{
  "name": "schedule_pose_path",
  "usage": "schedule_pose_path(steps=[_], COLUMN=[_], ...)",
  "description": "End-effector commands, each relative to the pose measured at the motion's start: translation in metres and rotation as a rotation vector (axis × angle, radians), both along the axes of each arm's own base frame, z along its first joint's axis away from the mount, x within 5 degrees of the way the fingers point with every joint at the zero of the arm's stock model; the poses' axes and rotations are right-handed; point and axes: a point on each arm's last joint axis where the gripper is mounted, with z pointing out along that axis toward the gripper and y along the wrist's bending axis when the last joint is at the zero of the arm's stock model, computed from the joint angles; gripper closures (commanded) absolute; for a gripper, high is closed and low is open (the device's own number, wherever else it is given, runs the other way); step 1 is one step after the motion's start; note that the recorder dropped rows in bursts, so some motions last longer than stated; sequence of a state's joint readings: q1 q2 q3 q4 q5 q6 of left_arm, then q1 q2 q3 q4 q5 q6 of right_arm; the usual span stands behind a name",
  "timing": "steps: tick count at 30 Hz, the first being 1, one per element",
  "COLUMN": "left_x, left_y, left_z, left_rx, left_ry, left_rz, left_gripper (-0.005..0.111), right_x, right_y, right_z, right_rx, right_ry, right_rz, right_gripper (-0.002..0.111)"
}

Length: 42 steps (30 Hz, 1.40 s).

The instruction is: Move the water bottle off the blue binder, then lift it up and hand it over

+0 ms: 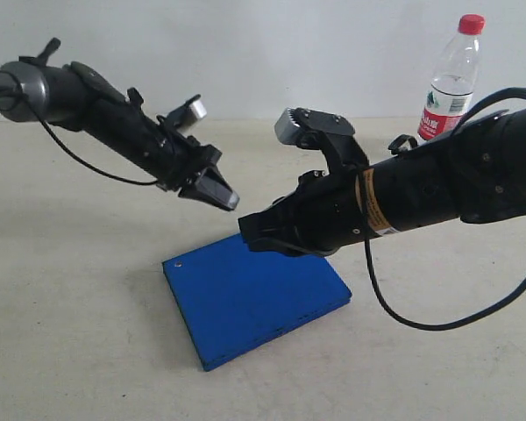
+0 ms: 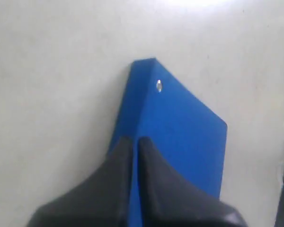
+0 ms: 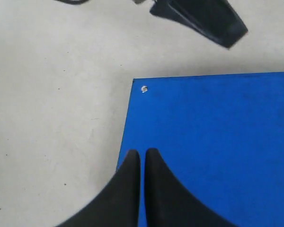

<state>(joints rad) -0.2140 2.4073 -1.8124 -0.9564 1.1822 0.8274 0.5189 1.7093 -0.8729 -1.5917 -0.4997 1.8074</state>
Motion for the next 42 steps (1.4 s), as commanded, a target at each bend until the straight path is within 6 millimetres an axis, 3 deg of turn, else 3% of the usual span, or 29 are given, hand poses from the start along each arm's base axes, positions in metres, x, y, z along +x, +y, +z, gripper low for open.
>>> schedule_pose_path(steps=[1,5,7,11,14,16,19,22,27,30,33,35,39,42], left_x=[0.012,0.011,0.009,0.007,0.005,0.004,0.003,0.000,-0.005,-0.007,-0.012,-0.017,-0.034,-0.051], left_y=[0.022,0.042,0.048,0.050,0.049,0.047,0.044,0.042,0.043,0.045,0.047,0.048,0.052,0.054], left_z=[0.042,0.062,0.064,0.060,0.057,0.057,0.060,0.061,0.063,0.076,0.105,0.123,0.173,0.198], left_rx=[0.077,0.183,0.227,0.241,0.219,0.195,0.151,0.132,0.138,0.131,0.121,0.123,0.122,0.116], left_ry=[-0.175,-0.216,-0.203,-0.147,-0.118,-0.093,-0.071,-0.044,-0.017,-0.045,-0.108,-0.153,-0.264,-0.307], left_rz=[0.085,0.091,0.098,0.118,0.146,0.160,0.154,0.133,0.091,0.098,0.103,0.104,0.115,0.124], left_gripper=[0.102,0.099,0.090,0.060,0.047,0.045,0.045,0.045,0.045,0.046,0.050,0.052,0.053,0.053], right_x=[0.001,-0.004,-0.011,-0.026,-0.031,-0.034,-0.038,-0.037,-0.029,-0.019,-0.024,-0.038,-0.092,-0.133], right_y=[-0.001,0.001,0.004,0.008,0.010,0.012,0.020,0.022,0.005,-0.019,-0.047,-0.067,-0.097,-0.110], right_z=[0.003,0.005,0.006,0.007,0.009,0.010,0.009,0.006,0.011,0.035,0.076,0.107,0.170,0.187], right_rx=[-0.021,0.014,0.043,0.074,0.105,0.117,0.109,0.096,0.132,0.183,0.255,0.314,0.389,0.394], right_ry=[-0.034,0.008,0.049,0.104,0.133,0.145,0.150,0.276,0.288,0.225,0.105,0.021,-0.202,-0.331], right_rz=[0.005,0.033,0.108,0.271,0.316,0.343,0.328,0.177,0.152,0.096,0.072,0.096,0.170,0.162], right_gripper=[0.108,0.108,0.108,0.106,0.087,0.067,0.051,0.053,0.062,0.079,0.092,0.093,0.093,0.093])
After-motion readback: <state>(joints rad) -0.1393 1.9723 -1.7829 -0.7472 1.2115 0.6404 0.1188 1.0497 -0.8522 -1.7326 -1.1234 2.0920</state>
